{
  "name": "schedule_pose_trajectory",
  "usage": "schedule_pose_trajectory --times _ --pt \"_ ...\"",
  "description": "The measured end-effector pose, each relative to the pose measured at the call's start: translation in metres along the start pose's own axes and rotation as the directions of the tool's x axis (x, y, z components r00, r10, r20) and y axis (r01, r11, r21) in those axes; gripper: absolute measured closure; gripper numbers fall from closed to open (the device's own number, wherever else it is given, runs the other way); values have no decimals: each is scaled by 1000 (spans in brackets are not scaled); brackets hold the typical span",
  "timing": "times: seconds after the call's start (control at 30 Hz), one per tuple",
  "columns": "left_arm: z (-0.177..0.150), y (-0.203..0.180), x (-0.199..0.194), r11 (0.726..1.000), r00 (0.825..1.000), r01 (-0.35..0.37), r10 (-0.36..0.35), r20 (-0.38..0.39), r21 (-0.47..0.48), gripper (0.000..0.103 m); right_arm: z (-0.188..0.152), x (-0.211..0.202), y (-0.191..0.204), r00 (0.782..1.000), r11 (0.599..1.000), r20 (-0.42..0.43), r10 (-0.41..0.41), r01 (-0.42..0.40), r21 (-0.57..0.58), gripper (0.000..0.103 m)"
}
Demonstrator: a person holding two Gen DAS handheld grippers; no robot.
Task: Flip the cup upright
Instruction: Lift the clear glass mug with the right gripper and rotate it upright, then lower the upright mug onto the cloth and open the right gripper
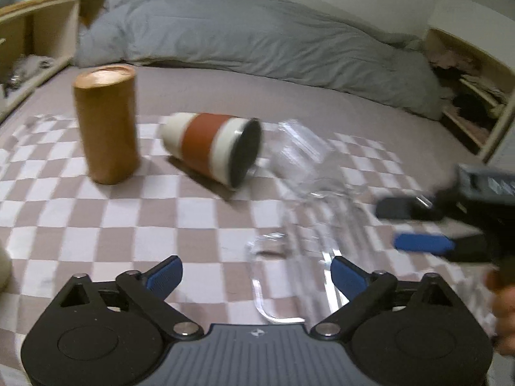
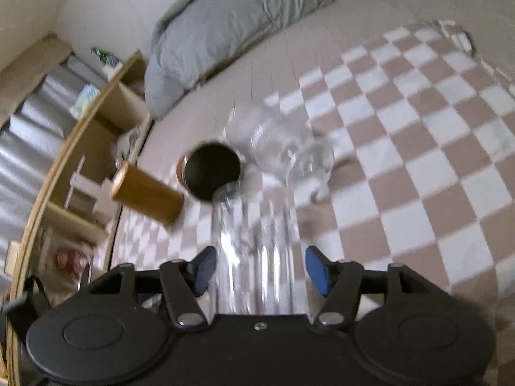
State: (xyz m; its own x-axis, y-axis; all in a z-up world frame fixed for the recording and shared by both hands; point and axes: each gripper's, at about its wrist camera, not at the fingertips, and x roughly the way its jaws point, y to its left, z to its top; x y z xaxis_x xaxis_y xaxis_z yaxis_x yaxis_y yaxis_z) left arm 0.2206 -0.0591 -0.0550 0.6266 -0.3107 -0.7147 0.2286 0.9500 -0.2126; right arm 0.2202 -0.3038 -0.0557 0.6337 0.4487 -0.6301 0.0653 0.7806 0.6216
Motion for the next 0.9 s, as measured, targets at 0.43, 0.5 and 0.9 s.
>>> schedule_pose_trajectory --times 0.43,0.5,0.9 --pt "-7 -30 7 989 988 141 -138 -71 39 17 36 51 14 990 998 -141 -3 -6 -57 28" --pt "-7 -32 11 988 986 147 -143 -81 42 19 38 57 13 984 998 -177 13 -23 -55 31" --pt "-12 -33 18 982 975 186 -179 -134 42 18 34 62 22 985 988 -171 -30 3 -153 32"
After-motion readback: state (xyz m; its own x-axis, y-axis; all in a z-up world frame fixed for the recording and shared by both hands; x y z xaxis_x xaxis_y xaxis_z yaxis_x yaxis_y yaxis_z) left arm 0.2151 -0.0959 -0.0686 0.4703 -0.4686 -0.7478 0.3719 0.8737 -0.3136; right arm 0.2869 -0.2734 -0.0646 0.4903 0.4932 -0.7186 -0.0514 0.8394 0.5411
